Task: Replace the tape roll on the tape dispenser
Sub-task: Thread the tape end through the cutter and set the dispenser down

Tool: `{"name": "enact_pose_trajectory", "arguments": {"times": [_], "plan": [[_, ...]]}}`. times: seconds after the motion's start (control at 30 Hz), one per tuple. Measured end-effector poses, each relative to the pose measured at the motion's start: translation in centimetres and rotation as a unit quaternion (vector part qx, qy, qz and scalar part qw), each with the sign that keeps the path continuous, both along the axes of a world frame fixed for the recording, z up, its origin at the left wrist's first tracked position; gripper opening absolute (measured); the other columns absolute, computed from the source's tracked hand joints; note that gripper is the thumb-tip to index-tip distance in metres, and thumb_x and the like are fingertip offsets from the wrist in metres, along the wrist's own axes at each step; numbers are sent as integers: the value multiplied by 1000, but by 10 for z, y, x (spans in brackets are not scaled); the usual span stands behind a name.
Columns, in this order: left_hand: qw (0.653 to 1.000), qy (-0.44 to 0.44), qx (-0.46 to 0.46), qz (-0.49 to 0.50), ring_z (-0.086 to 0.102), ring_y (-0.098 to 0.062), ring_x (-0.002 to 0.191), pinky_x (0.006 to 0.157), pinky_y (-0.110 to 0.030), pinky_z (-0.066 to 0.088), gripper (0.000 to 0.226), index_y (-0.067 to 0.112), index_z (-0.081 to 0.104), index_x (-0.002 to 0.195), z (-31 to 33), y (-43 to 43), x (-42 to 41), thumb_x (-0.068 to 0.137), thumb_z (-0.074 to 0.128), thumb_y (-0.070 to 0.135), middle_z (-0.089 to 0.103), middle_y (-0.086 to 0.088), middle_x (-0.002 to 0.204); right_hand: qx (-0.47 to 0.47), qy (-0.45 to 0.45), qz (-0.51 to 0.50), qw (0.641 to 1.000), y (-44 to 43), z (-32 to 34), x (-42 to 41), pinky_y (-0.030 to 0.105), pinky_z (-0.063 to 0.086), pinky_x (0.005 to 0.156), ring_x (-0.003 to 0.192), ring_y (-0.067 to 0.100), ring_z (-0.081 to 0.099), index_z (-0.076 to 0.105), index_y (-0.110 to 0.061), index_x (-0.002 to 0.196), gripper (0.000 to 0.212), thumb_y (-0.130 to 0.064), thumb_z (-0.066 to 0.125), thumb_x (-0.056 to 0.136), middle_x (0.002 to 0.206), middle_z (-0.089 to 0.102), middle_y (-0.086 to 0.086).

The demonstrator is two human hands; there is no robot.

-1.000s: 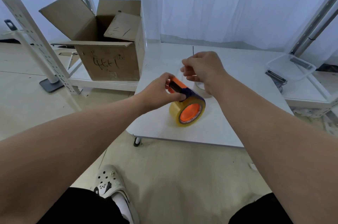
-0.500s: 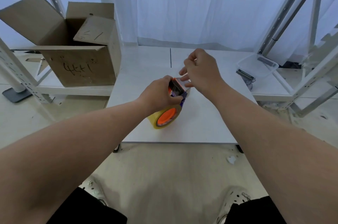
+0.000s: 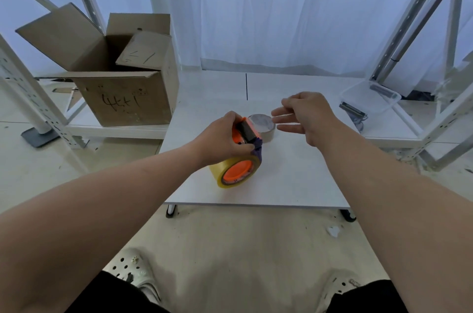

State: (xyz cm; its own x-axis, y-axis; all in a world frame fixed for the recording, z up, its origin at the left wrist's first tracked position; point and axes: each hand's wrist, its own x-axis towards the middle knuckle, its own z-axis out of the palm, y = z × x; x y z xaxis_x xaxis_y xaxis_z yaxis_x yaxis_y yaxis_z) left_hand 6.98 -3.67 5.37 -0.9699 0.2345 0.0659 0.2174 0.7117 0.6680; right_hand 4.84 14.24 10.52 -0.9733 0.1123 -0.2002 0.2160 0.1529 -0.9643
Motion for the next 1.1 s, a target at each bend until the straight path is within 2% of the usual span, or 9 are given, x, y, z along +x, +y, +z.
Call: {"name": "enact_pose_trajectory", "arguments": {"times": [0.07,0.17,0.33,0.43,0.53,0.77,0.97,1.03,1.1], "plan": [[1000,-4,1,-5,54,-18,95,74,-23,45,63,15,43,122,0,-5,0,73,75,38,54,2,106,-37,-33,0,999,-3,-4,-1,31,59,60,63,22,67,53,-7,88,7,-6,50,95,76,68,14],[1000,-20,10,-9,56,-20,99,85,-34,52,61,16,42,119,-1,-15,0,73,76,38,57,-1,106,-71,-74,-5,995,-9,-13,-4,25,55,56,59,15,60,54,-9,83,9,-6,54,92,71,65,9],[999,-39,7,-25,55,-23,104,89,-31,46,71,24,28,131,3,-37,3,77,74,30,54,-2,112,37,-107,1,994,-24,-27,-10,23,33,58,70,14,46,56,-12,78,12,-15,62,88,87,54,6],[999,-20,-21,-35,52,-19,103,85,-26,42,77,36,22,135,6,-50,7,77,72,26,46,-1,116,43,-124,11,991,-42,-31,-10,23,31,55,63,13,41,59,-9,93,10,-14,64,86,92,52,7],[998,-19,-49,-34,52,-20,101,83,-26,47,67,42,28,127,5,-65,12,78,71,27,40,-1,122,39,-141,32,989,-61,-34,-11,22,31,53,61,11,41,61,-6,104,23,-14,68,84,86,53,4],[991,-63,-117,-32,50,-16,98,86,-25,45,59,42,36,123,0,-99,16,78,71,27,31,2,119,50,-158,106,980,-98,-43,-1,21,36,50,67,12,54,61,-8,89,13,-17,69,85,85,63,4],[987,-85,-130,-44,52,-10,97,88,-28,48,55,42,41,121,-4,-108,13,77,71,26,25,6,118,92,-131,132,978,-109,-46,2,22,43,54,62,14,54,56,-10,73,17,-12,68,85,74,59,6],[986,-91,-131,-45,53,-13,98,88,-30,50,54,42,42,119,-5,-107,12,77,71,24,25,6,119,106,-126,149,975,-109,-48,2,22,42,55,63,13,53,60,-7,82,10,-13,68,85,76,59,5],[986,-98,-129,-43,53,-14,98,89,-31,51,54,41,42,119,-5,-107,10,76,71,23,27,5,121,122,-111,177,970,-108,-50,1,22,44,61,70,11,53,62,-5,101,21,-18,67,86,80,59,2]]}}
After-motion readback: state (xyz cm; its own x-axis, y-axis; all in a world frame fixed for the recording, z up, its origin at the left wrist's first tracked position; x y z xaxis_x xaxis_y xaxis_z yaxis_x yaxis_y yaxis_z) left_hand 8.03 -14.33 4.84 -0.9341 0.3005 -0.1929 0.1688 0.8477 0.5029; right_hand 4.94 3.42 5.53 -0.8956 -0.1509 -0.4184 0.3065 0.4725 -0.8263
